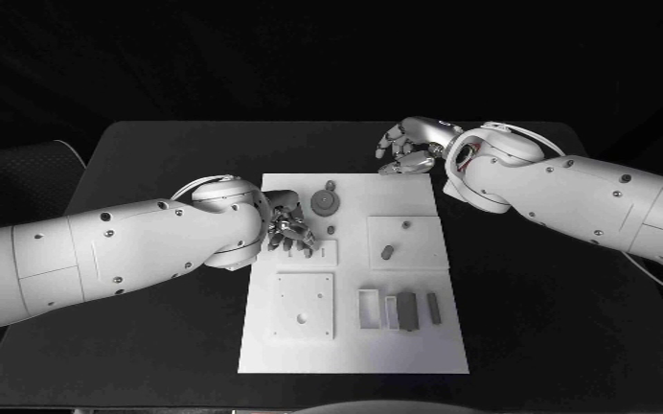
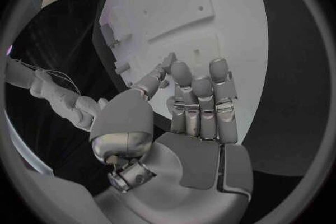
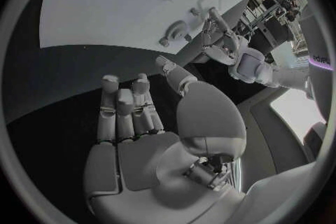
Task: Assemble the parts on the task board
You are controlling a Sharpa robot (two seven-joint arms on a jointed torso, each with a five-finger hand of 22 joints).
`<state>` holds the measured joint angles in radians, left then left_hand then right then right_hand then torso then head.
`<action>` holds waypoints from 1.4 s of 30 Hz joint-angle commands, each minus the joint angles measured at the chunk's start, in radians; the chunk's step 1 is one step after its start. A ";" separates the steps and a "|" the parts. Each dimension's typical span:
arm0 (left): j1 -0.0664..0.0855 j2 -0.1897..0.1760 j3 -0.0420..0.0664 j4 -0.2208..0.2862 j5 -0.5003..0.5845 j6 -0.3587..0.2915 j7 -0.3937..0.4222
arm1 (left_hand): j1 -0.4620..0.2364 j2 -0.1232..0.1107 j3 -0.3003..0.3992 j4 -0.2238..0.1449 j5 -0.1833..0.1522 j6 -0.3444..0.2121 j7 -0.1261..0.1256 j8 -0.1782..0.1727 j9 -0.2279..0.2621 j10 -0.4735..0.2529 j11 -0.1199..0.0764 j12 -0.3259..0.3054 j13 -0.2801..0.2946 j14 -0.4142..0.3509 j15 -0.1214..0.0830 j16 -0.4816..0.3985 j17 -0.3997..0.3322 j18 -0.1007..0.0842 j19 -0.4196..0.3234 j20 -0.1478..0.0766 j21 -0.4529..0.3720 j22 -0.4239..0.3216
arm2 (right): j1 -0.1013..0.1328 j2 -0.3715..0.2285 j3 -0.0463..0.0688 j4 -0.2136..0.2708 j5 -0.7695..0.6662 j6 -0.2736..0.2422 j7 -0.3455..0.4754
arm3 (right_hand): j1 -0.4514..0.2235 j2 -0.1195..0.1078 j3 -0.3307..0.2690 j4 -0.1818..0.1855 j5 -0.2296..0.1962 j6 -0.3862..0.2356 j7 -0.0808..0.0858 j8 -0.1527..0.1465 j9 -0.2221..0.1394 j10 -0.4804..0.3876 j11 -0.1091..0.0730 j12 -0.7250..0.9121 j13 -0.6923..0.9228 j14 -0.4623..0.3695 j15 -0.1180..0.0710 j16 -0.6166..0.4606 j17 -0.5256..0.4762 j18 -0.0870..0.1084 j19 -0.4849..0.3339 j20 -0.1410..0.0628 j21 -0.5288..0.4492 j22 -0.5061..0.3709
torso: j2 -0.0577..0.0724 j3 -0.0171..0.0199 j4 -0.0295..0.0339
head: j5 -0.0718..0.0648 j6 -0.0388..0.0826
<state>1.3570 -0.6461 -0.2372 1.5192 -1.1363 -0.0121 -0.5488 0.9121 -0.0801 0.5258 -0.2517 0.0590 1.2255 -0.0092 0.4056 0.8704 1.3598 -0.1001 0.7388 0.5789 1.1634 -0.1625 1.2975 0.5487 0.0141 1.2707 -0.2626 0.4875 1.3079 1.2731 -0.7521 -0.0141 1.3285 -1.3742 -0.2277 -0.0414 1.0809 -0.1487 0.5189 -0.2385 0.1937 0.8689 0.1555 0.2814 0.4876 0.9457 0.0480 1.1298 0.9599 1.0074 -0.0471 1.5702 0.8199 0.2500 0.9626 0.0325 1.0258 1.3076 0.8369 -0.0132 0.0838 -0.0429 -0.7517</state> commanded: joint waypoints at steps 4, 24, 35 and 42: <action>-0.001 -0.004 0.000 -0.001 0.006 0.001 0.004 | -0.037 -0.033 -0.023 0.021 -0.007 0.001 0.004 -0.010 0.002 -0.005 -0.002 0.003 -0.004 -0.004 -0.007 0.005 -0.006 -0.003 0.001 0.002 0.000 0.017 | 0.000 -0.001 0.000 0.003 -0.008 0.013 0.006 | -0.013 0.000 -0.001 0.007 0.005 0.001 0.007 -0.003 -0.002 -0.005 0.003 0.007 -0.001 0.005 -0.004 -0.003 0.001 0.012 0.001 0.002 -0.005 0.012 | 0.000 0.0000 0.0006 | 0.000 0.000; -0.001 -0.006 0.000 0.001 0.023 0.009 0.002 | -0.112 -0.090 -0.053 0.080 -0.011 -0.009 0.005 -0.017 0.010 -0.012 -0.001 0.001 -0.008 -0.014 -0.009 0.010 -0.014 0.001 -0.005 -0.001 -0.009 0.016 | 0.000 -0.005 0.000 0.006 -0.008 0.012 0.005 | -0.018 -0.003 -0.002 0.012 0.005 0.000 0.007 -0.004 -0.003 -0.005 0.004 0.008 -0.003 0.004 -0.004 -0.003 0.001 0.012 0.001 0.002 -0.006 0.012 | 0.000 0.0005 0.0001 | 0.002 0.002; -0.001 -0.005 0.000 0.001 0.032 0.011 0.000 | -0.135 -0.115 -0.059 0.102 -0.010 -0.022 0.011 -0.029 0.009 -0.024 0.004 -0.004 -0.013 -0.027 -0.009 0.008 -0.021 0.001 -0.015 0.000 -0.018 0.014 | 0.000 -0.007 0.000 0.008 -0.008 0.012 0.005 | -0.018 -0.003 -0.002 0.013 0.005 -0.001 0.007 -0.005 -0.003 -0.006 0.004 0.008 -0.003 0.004 -0.004 -0.003 0.001 0.012 0.001 0.002 -0.006 0.012 | 0.000 0.0007 0.0000 | 0.003 0.003; -0.001 -0.007 0.000 -0.002 0.034 -0.006 -0.001 | -0.149 -0.126 -0.054 0.125 -0.010 -0.031 0.016 -0.038 0.007 -0.032 0.008 -0.007 -0.015 -0.035 -0.008 0.006 -0.025 0.000 -0.021 0.002 -0.024 0.013 | 0.000 -0.008 0.000 0.009 -0.008 0.011 0.005 | -0.019 -0.004 -0.002 0.014 0.005 -0.001 0.007 -0.005 -0.004 -0.006 0.004 0.008 -0.003 0.004 -0.004 -0.003 0.001 0.012 0.001 0.002 -0.006 0.012 | 0.000 0.0004 0.0001 | 0.003 0.005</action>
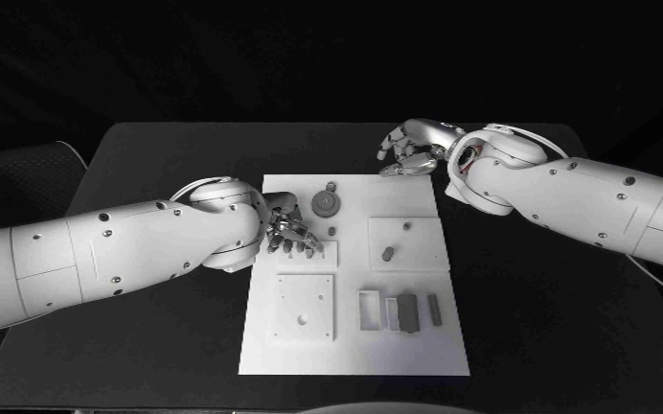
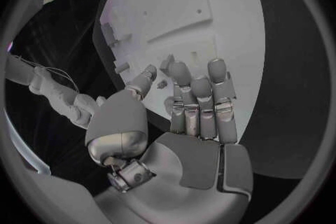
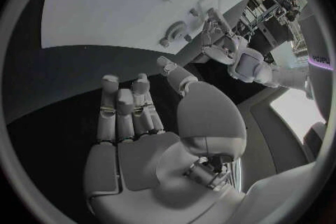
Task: Assemble the parts on the task board
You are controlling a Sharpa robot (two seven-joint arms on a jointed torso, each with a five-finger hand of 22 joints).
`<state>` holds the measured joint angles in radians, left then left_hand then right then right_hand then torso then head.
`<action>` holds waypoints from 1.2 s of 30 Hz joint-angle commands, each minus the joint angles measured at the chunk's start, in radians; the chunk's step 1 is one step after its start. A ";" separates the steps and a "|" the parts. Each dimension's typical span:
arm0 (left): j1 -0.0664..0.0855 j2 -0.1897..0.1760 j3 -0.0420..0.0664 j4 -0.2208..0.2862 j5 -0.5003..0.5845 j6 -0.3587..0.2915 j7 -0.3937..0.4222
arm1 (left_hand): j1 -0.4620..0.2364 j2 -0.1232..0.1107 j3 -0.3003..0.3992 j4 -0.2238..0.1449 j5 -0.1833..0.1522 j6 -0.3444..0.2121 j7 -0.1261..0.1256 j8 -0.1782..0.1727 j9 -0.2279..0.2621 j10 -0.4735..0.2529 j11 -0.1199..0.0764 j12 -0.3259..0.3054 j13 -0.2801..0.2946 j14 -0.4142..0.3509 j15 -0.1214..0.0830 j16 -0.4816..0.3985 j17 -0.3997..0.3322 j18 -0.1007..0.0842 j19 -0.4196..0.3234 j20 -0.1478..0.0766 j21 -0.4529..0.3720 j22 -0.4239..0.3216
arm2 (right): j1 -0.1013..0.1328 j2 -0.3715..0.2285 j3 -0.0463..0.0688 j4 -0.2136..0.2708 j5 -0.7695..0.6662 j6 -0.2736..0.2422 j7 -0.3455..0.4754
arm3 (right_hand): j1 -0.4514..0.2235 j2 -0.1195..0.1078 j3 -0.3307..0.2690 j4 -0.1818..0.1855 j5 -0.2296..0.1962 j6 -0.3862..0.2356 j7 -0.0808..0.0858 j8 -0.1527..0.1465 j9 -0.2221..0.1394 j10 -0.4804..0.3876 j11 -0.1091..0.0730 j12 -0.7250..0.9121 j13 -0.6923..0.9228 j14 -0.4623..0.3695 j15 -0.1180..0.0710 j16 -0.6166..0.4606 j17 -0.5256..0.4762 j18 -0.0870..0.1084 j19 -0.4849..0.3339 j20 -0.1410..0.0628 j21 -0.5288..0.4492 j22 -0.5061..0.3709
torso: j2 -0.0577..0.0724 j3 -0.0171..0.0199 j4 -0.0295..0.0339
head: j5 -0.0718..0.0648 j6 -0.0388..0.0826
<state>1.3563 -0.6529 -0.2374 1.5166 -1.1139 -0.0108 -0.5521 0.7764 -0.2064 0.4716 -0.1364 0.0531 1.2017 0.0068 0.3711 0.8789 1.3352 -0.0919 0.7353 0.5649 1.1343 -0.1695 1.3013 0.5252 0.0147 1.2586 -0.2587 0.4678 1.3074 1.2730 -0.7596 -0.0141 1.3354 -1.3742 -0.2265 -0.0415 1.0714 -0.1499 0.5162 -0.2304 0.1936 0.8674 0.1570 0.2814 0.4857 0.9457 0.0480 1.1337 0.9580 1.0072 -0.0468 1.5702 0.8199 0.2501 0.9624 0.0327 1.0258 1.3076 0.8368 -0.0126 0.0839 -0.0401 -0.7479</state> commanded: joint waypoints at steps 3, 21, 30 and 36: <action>0.000 0.001 0.000 -0.002 0.021 -0.016 0.003 | -0.038 0.008 -0.018 0.021 -0.003 -0.017 0.003 -0.013 -0.004 -0.011 0.002 -0.004 -0.002 -0.010 0.000 0.004 -0.004 -0.001 -0.015 -0.002 -0.009 0.014 | 0.000 -0.001 0.000 0.001 -0.008 0.009 0.004 | -0.009 -0.003 0.001 0.007 0.005 0.000 0.006 -0.005 -0.002 -0.006 0.004 0.004 -0.002 0.004 -0.004 -0.003 0.001 0.012 0.001 0.002 -0.006 0.012 | 0.000 -0.0005 -0.0003 | 0.000 0.001; 0.001 0.007 0.001 -0.018 0.061 0.040 -0.021 | -0.040 0.098 -0.077 -0.020 0.036 -0.089 0.038 -0.115 -0.064 -0.046 0.026 0.018 0.007 -0.032 0.004 0.030 -0.010 0.000 -0.021 0.001 -0.014 0.022 | 0.000 0.000 0.000 -0.002 -0.008 0.012 0.003 | -0.010 -0.005 0.001 0.009 0.005 -0.002 0.006 -0.007 -0.003 -0.006 0.005 0.005 -0.002 0.004 -0.004 -0.003 0.001 0.012 0.001 0.002 -0.006 0.012 | 0.000 -0.0002 0.0000 | -0.004 0.010; 0.001 0.017 0.001 -0.024 0.059 0.068 -0.029 | 0.028 0.136 -0.030 -0.055 0.045 -0.077 0.039 -0.130 -0.086 -0.045 0.028 0.031 0.006 -0.028 0.005 0.039 -0.018 -0.002 -0.013 0.002 -0.004 0.022 | 0.000 0.001 0.000 -0.004 -0.008 0.014 0.002 | -0.010 -0.005 0.001 0.009 0.005 -0.003 0.007 -0.007 -0.003 -0.006 0.005 0.005 -0.003 0.004 -0.003 -0.003 0.001 0.012 0.001 0.002 -0.006 0.012 | 0.000 -0.0006 0.0003 | -0.005 0.009; 0.001 0.025 0.001 -0.026 0.061 0.064 -0.025 | 0.027 0.142 -0.024 -0.052 0.051 -0.073 0.038 -0.131 -0.088 -0.044 0.027 0.033 0.006 -0.027 0.005 0.041 -0.019 -0.002 -0.012 0.001 -0.001 0.022 | 0.000 0.003 0.000 -0.005 -0.008 0.015 0.002 | -0.009 -0.005 0.002 0.010 0.005 -0.003 0.007 -0.007 -0.004 -0.006 0.005 0.005 -0.003 0.004 -0.003 -0.003 0.001 0.012 0.001 0.001 -0.006 0.012 | 0.000 -0.0004 0.0005 | -0.004 0.008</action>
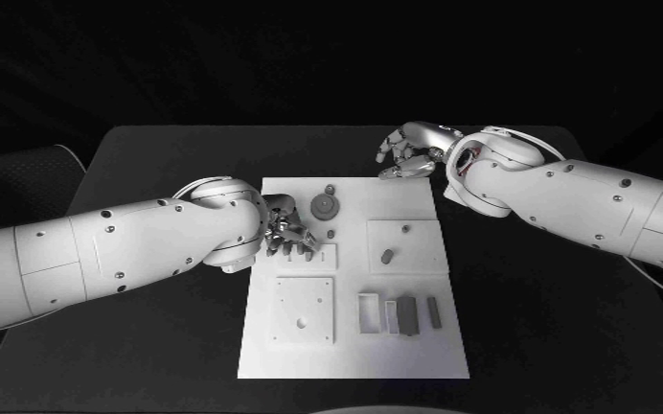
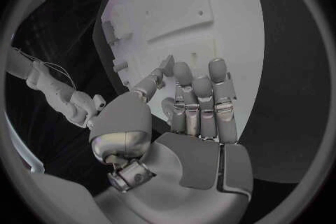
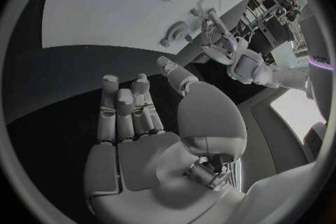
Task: Assemble the parts on the task board
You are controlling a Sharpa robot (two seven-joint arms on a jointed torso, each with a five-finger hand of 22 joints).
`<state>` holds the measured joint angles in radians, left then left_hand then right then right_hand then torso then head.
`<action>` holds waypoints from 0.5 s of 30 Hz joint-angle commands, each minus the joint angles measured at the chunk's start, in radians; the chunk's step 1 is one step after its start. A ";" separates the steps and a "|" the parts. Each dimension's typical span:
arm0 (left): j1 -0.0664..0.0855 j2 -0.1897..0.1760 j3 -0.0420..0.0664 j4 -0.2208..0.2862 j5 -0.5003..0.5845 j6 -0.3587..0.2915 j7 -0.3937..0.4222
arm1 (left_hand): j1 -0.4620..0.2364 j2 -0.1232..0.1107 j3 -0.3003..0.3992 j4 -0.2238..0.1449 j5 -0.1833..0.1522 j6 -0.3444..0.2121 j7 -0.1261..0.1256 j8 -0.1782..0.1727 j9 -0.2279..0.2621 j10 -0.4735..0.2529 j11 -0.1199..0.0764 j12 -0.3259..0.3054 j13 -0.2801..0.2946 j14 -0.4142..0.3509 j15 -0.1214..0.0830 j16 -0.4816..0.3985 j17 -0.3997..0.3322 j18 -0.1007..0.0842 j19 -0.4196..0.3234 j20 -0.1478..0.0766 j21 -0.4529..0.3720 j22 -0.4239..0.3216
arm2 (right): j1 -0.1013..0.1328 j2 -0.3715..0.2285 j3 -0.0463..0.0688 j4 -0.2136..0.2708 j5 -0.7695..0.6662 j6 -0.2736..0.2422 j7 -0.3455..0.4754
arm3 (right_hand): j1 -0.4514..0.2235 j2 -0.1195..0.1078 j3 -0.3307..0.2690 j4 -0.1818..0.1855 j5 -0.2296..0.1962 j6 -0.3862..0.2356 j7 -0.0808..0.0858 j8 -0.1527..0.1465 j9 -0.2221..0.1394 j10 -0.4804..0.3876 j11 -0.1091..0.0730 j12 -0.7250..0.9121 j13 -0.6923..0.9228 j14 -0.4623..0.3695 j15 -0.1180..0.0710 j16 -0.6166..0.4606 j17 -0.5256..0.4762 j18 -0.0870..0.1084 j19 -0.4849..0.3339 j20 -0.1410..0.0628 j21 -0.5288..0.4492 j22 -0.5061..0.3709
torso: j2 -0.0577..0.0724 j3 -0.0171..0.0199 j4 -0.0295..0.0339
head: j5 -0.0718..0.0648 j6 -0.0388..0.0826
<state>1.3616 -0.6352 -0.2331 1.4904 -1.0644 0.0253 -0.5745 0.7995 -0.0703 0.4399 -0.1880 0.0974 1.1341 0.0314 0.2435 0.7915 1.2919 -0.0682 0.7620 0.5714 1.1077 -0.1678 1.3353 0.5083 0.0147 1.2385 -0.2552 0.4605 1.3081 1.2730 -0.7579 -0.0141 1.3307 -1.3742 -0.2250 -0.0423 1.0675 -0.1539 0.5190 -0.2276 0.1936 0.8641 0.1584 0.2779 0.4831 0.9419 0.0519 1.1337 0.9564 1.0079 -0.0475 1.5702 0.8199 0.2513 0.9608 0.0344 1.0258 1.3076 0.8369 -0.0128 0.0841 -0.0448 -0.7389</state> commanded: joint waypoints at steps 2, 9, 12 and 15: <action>-0.004 0.011 -0.003 -0.001 0.011 0.024 -0.001 | 0.006 0.008 0.010 -0.001 0.010 -0.004 0.013 -0.004 -0.002 0.000 0.003 0.008 -0.001 0.000 0.003 0.008 -0.002 -0.002 0.009 -0.002 0.007 0.022 | 0.000 0.002 0.000 0.000 -0.008 0.014 0.003 | -0.005 -0.001 -0.001 0.007 0.005 0.000 0.005 -0.004 -0.001 -0.002 0.001 0.005 -0.001 0.004 -0.003 -0.003 0.001 0.011 0.003 0.000 -0.006 0.012 | 0.000 -0.0006 0.0001 | 0.001 -0.002; -0.004 0.013 -0.003 -0.006 0.012 0.006 0.001 | 0.003 0.012 0.013 0.001 0.018 -0.001 0.013 -0.005 -0.005 0.002 0.003 0.011 -0.001 0.002 0.002 0.011 -0.003 -0.003 0.010 -0.003 0.010 0.022 | 0.000 0.002 0.000 -0.001 -0.008 0.014 0.002 | -0.005 -0.002 -0.001 0.008 0.005 0.000 0.005 -0.004 -0.001 -0.002 0.001 0.006 -0.001 0.004 -0.002 -0.003 0.001 0.011 0.003 0.000 -0.006 0.012 | 0.000 -0.0003 -0.0003 | 0.001 -0.002; -0.004 0.014 -0.003 -0.007 0.012 0.002 0.003 | 0.006 0.018 0.017 -0.003 0.030 0.001 0.012 -0.006 -0.007 0.002 0.002 0.013 -0.001 0.003 0.001 0.013 -0.004 -0.003 0.010 -0.003 0.012 0.022 | 0.000 0.002 0.000 -0.001 -0.008 0.014 0.002 | -0.005 -0.002 -0.001 0.008 0.005 0.000 0.005 -0.004 -0.001 -0.002 0.001 0.006 -0.002 0.004 -0.002 -0.003 0.001 0.011 0.003 0.000 -0.006 0.012 | 0.000 -0.0002 -0.0003 | 0.000 -0.002; -0.004 0.014 -0.003 -0.007 0.015 -0.002 0.005 | 0.022 0.032 0.027 -0.020 0.051 0.004 0.013 -0.008 -0.010 0.002 0.002 0.015 -0.002 0.003 0.001 0.015 -0.007 -0.003 0.010 -0.003 0.016 0.023 | 0.000 0.002 0.000 -0.002 -0.008 0.015 0.002 | -0.005 -0.002 -0.001 0.008 0.005 0.000 0.005 -0.004 -0.002 -0.002 0.001 0.006 -0.002 0.004 -0.002 -0.003 0.001 0.011 0.003 0.000 -0.006 0.012 | 0.000 -0.0002 -0.0005 | 0.000 -0.002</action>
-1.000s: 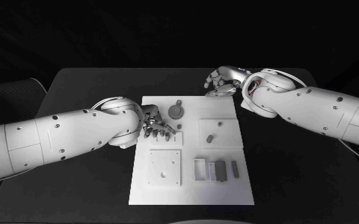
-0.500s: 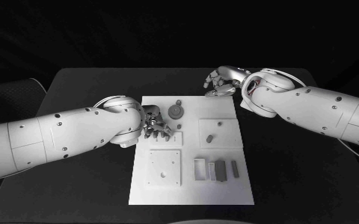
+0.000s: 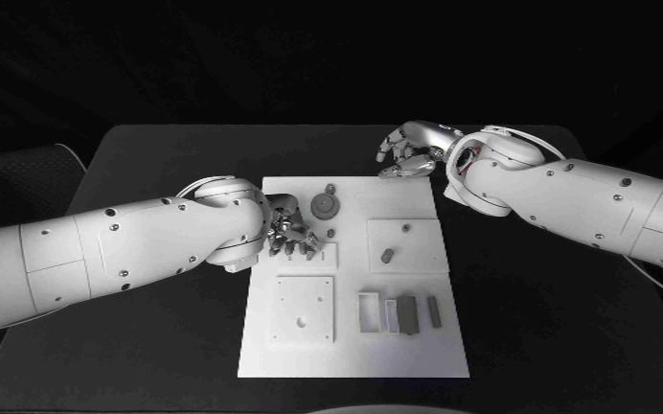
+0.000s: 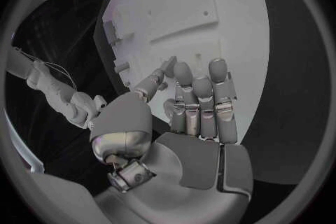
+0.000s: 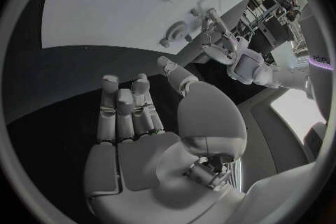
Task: Assemble the parts on the task board
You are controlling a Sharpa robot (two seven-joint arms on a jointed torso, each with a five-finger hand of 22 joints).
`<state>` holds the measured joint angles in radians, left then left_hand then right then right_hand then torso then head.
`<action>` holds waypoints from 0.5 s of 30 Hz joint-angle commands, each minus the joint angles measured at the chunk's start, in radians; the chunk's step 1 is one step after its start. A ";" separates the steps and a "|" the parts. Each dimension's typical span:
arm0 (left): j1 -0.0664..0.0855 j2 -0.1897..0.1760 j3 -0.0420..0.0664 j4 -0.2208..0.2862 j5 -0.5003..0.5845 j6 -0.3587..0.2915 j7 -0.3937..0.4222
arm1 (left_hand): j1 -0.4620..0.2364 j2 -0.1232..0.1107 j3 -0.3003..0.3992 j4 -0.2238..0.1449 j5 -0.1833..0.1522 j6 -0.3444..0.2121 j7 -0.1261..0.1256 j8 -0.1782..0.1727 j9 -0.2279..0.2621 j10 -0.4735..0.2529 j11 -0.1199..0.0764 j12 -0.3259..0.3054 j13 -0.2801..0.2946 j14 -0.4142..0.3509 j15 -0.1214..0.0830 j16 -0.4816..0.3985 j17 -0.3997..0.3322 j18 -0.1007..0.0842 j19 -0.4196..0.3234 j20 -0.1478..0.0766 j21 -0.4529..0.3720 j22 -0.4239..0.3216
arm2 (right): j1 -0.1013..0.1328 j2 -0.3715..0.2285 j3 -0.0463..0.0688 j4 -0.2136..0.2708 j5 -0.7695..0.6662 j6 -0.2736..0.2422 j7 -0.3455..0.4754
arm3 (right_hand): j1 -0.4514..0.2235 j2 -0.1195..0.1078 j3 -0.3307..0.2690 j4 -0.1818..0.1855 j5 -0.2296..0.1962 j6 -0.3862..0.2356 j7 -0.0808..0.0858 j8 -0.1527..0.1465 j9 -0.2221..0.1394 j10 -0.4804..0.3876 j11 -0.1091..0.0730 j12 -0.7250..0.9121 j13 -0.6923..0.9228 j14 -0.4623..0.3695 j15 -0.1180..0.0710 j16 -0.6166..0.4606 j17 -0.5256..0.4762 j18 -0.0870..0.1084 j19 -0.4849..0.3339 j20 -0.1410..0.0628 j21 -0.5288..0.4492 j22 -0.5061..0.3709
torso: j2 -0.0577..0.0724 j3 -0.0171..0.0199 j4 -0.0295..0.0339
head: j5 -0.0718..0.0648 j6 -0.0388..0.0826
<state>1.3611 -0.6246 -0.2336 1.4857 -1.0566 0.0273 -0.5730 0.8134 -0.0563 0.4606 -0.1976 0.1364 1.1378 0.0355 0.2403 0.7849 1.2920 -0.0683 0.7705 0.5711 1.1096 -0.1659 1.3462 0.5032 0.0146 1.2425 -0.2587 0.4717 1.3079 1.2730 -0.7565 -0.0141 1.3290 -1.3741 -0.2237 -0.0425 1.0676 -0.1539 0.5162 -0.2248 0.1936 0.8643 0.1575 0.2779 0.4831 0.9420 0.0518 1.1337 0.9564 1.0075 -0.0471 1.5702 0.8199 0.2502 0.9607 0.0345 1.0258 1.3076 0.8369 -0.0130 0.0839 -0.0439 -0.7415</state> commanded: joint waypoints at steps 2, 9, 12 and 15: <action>-0.004 0.004 -0.003 -0.002 0.014 -0.003 0.003 | 0.028 0.030 0.016 -0.030 0.024 0.001 0.009 -0.006 -0.006 0.002 0.002 0.009 -0.003 0.001 -0.001 0.006 -0.004 -0.004 0.006 0.000 0.009 0.023 | 0.000 0.001 0.000 -0.001 -0.008 0.014 0.002 | -0.005 -0.002 0.002 0.005 0.005 -0.001 0.006 -0.004 -0.002 -0.003 0.001 0.006 -0.002 0.004 -0.003 -0.003 0.001 0.012 0.003 -0.001 -0.006 0.012 | 0.000 0.0002 -0.0002 | -0.001 0.002; -0.004 0.001 -0.002 -0.002 0.028 -0.001 0.005 | 0.105 0.022 0.098 -0.058 0.040 0.004 0.010 -0.011 -0.013 0.002 0.004 0.013 -0.008 0.003 0.001 0.009 -0.012 -0.006 0.008 0.001 0.017 0.022 | 0.000 0.001 0.000 -0.002 -0.007 0.016 0.002 | -0.005 -0.002 0.002 0.006 0.005 -0.001 0.006 -0.004 -0.002 -0.003 0.001 0.006 -0.002 0.004 -0.003 -0.003 0.001 0.012 0.003 -0.001 -0.006 0.012 | 0.000 0.0000 -0.0006 | -0.002 0.002; -0.004 0.001 -0.002 -0.002 0.037 -0.002 0.004 | 0.121 0.022 0.108 -0.072 0.065 0.002 0.011 -0.012 -0.014 0.001 0.005 0.014 -0.010 0.003 0.002 0.010 -0.015 -0.007 0.008 0.002 0.020 0.022 | 0.000 0.001 0.000 -0.002 -0.007 0.016 0.002 | -0.005 -0.002 0.002 0.006 0.005 -0.001 0.007 -0.004 -0.002 -0.003 0.001 0.006 -0.002 0.004 -0.003 -0.003 0.001 0.012 0.003 -0.001 -0.006 0.012 | 0.000 -0.0002 0.0000 | -0.002 0.001; -0.004 0.000 -0.002 -0.001 0.042 -0.005 0.005 | 0.137 0.019 0.117 -0.086 0.099 -0.001 0.012 -0.013 -0.014 0.001 0.006 0.016 -0.012 0.002 0.002 0.012 -0.017 -0.008 0.008 0.002 0.022 0.021 | 0.000 0.002 0.000 -0.003 -0.006 0.016 0.002 | -0.006 -0.002 0.002 0.007 0.005 -0.002 0.007 -0.005 -0.002 -0.003 0.002 0.006 -0.002 0.004 -0.003 -0.003 0.001 0.012 0.004 -0.001 -0.006 0.012 | 0.000 -0.0006 0.0004 | -0.003 0.000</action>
<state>1.3628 -0.6279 -0.2319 1.4836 -1.0340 0.0241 -0.5723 0.9003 -0.0764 0.5258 -0.2268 0.2310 1.1379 0.0431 0.2303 0.7702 1.2918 -0.0679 0.7814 0.5603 1.1109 -0.1568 1.3517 0.4867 0.0144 1.2423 -0.2550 0.4875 1.3077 1.2730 -0.7557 -0.0141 1.3262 -1.3740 -0.2211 -0.0428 1.0676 -0.1539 0.5180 -0.2230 0.1936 0.8634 0.1550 0.2779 0.4823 0.9420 0.0518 1.1337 0.9556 1.0072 -0.0468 1.5702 0.8199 0.2478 0.9605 0.0346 1.0258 1.3076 0.8369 -0.0131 0.0836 -0.0462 -0.7404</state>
